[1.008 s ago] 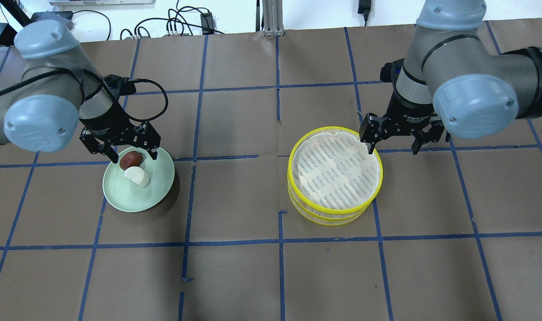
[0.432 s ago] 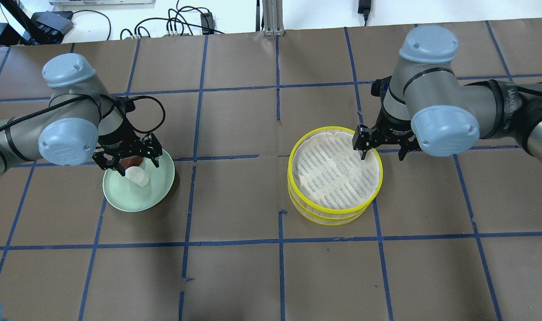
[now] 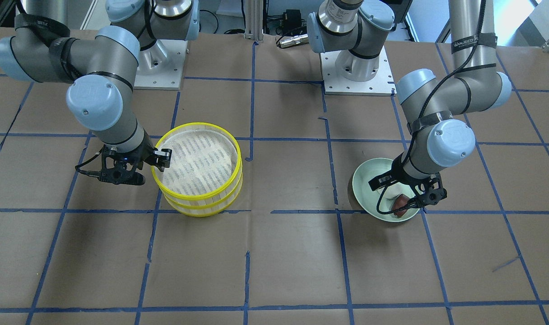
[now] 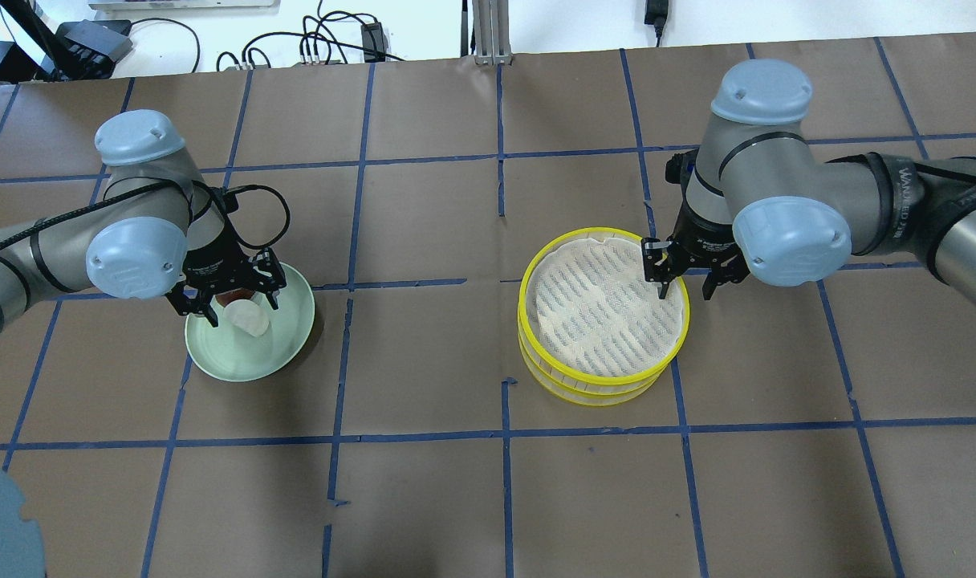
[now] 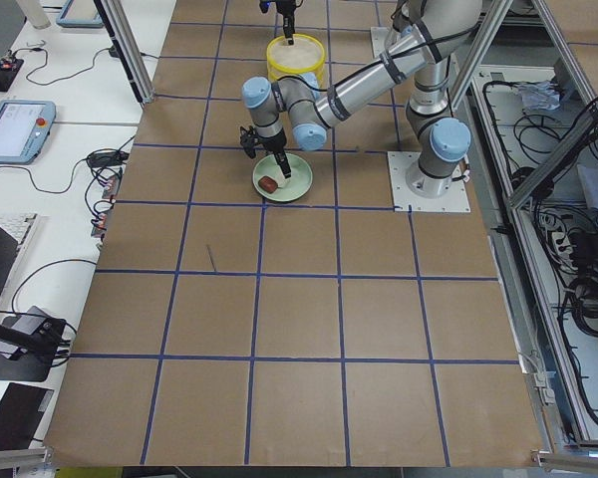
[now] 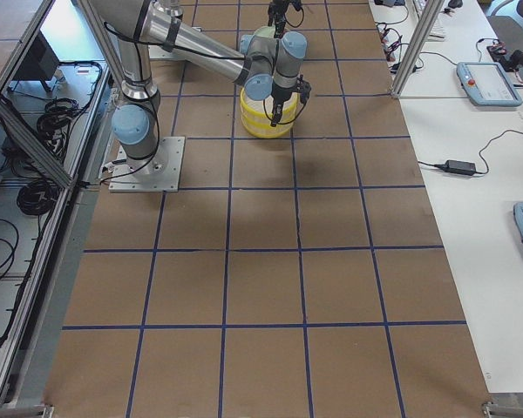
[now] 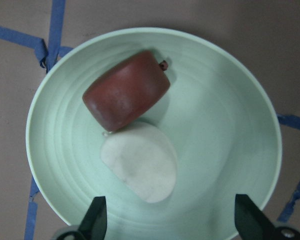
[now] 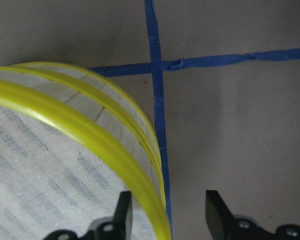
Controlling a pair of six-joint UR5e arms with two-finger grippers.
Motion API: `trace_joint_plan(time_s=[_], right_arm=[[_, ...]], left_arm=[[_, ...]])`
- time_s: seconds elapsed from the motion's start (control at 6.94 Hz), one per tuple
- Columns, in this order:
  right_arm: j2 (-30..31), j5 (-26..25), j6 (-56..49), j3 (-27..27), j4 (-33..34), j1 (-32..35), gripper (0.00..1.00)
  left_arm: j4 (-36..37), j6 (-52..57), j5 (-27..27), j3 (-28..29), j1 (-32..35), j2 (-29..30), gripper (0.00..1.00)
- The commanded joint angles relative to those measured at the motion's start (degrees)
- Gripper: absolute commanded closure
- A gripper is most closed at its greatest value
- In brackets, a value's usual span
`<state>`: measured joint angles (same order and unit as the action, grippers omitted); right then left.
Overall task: Place buns in different layers of steamer
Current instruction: 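Grip the top steamer layer's yellow rim with right gripper while left hovers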
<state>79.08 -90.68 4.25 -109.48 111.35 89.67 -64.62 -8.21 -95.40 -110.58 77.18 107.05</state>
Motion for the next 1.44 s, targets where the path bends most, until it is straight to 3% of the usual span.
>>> trace_joint_plan(time_s=[0.0,0.58,0.86,1.01,1.3], right_arm=[[0.54,-0.2,-0.47,0.06,-0.6,0.41,0.88],[3.08,-0.11,-0.82,0.85,-2.97,0.94,0.88],[4.59,0.15,-1.78,5.39,-10.75,0.24,0.88],[4.59,0.24,-1.96,7.68,-12.45,-0.28,0.88],[5.29,-0.2,-5.28,10.86,-16.14,-3.35,0.87]], left_arm=[[0.02,-1.63,-0.14,-0.08,-0.19,0.17,0.12],[0.11,-6.71,0.12,-0.17,-0.19,1.13,0.17],[0.9,-7.35,0.04,-0.17,-0.19,2.28,0.2],[0.99,-7.35,0.04,-0.17,-0.19,2.54,0.32],[0.99,-7.44,0.04,-0.08,-0.19,2.11,0.69]])
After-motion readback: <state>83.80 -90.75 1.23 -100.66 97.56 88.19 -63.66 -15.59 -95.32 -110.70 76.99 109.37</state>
